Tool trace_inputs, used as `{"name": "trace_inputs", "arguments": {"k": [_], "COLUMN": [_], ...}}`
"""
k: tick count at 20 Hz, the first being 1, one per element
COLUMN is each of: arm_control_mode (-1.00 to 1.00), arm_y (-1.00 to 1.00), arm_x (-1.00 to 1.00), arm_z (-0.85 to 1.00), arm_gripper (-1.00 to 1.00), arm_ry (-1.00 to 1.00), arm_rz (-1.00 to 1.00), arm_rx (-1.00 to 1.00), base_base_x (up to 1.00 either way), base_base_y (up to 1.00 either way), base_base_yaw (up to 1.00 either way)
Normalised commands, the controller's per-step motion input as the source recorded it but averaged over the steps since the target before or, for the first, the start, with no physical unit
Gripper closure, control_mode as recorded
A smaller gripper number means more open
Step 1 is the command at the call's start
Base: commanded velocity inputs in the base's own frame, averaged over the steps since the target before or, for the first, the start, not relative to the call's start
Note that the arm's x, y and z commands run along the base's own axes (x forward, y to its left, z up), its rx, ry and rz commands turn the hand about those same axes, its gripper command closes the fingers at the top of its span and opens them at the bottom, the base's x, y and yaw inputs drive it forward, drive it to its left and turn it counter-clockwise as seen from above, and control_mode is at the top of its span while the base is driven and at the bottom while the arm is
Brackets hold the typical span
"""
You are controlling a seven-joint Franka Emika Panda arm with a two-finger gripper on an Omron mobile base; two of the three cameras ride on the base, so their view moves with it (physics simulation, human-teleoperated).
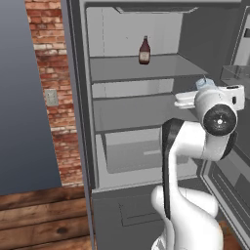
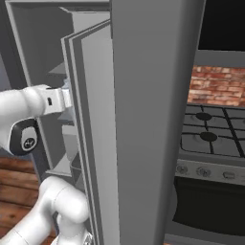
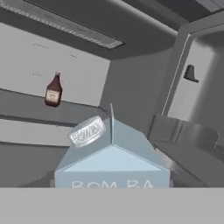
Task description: Take out the milk from the fridge and place it on the tray on the counter. Then take the sugar cube near the tray and place it in the tray.
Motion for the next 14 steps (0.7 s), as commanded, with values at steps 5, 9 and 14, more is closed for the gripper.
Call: {"name": "trace_inputs", "arguments": {"k": [5,9,14], "arm_control_mode": [-1.00,-1.00,-1.00], "arm_y": [0.27,0.26,0.07], "arm_x": [-0.54,-0.07,-0.01], "arm_z": [0.13,-0.10,-0.21], "arm_gripper": [1.00,1.00,1.00], "arm_ry": [-0.01,0.06,0.06], "arm_rz": [0.03,0.11,0.10], "arm_rx": [0.00,0.03,0.04], "base_base_x": [0.00,0.00,0.00], "base_base_y": [0.00,0.00,0.00], "base_base_yaw": [0.00,0.00,0.00]}}
